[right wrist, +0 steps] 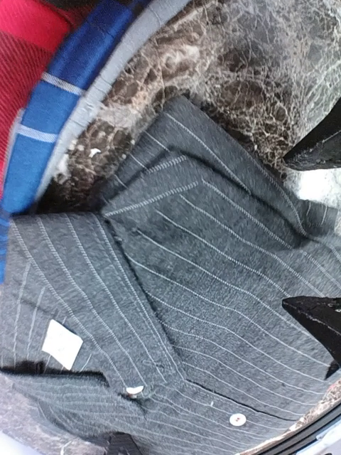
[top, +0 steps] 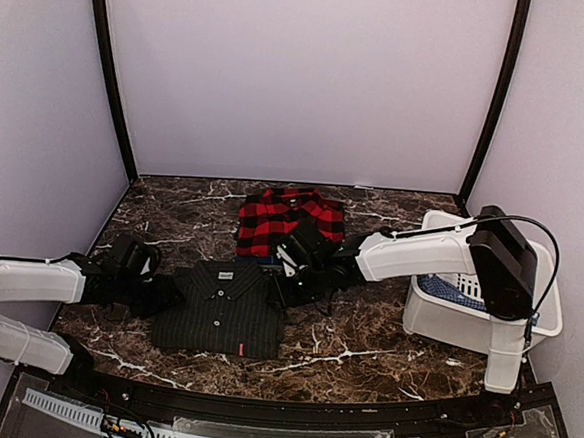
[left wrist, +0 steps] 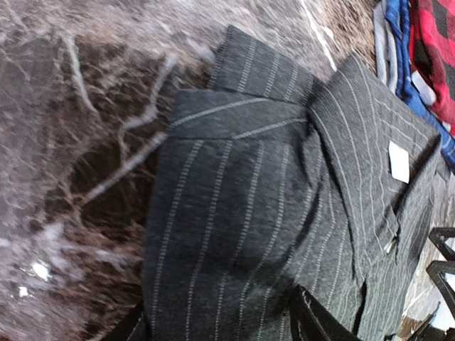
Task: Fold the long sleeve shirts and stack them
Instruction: Pick up the square-folded shirt from the center of the board.
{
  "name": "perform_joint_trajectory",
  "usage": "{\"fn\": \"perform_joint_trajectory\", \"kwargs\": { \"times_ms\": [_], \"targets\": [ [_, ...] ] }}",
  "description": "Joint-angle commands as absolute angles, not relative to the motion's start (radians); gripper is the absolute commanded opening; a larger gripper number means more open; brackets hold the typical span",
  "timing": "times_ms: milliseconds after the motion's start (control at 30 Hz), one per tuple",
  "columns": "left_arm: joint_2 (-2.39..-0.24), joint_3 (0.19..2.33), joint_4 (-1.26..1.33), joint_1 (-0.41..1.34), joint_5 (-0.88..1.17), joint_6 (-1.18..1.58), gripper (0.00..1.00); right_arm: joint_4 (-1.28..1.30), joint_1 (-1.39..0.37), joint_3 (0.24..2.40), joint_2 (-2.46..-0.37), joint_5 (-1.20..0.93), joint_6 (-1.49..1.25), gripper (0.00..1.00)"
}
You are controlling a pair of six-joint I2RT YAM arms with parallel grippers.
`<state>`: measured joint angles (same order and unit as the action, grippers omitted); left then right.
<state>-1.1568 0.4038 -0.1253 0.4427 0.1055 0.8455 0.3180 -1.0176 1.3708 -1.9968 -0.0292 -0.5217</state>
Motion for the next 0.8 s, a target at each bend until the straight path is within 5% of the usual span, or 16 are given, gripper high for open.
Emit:
{"fn": "perform_joint_trajectory", "kwargs": {
  "times_ms": [0, 300, 433, 767],
  "targets": [
    [-1.145, 0.358, -0.202, 0.521, 0.112, 0.931, 0.59, 0.357, -1.026, 1.408, -2.026, 0.008, -0.517, 0.58],
    [-1.016, 0.322, -0.27, 0.647, 0.015, 1.087, 0.54, 0.38, -1.024, 1.377, -2.018, 0.078, -0.513, 0.59],
    [-0.973, 0.313, -0.318, 0.649, -0.039, 1.085, 0.62, 0.374, -1.024, 1.389, -2.045, 0.052, -0.513, 0.59],
    [-1.102, 0.324, -0.232, 0.649, 0.035, 1.027, 0.63, 0.386, -1.049, 1.438, -2.11, 0.022, -0.506, 0.55]
  ]
}}
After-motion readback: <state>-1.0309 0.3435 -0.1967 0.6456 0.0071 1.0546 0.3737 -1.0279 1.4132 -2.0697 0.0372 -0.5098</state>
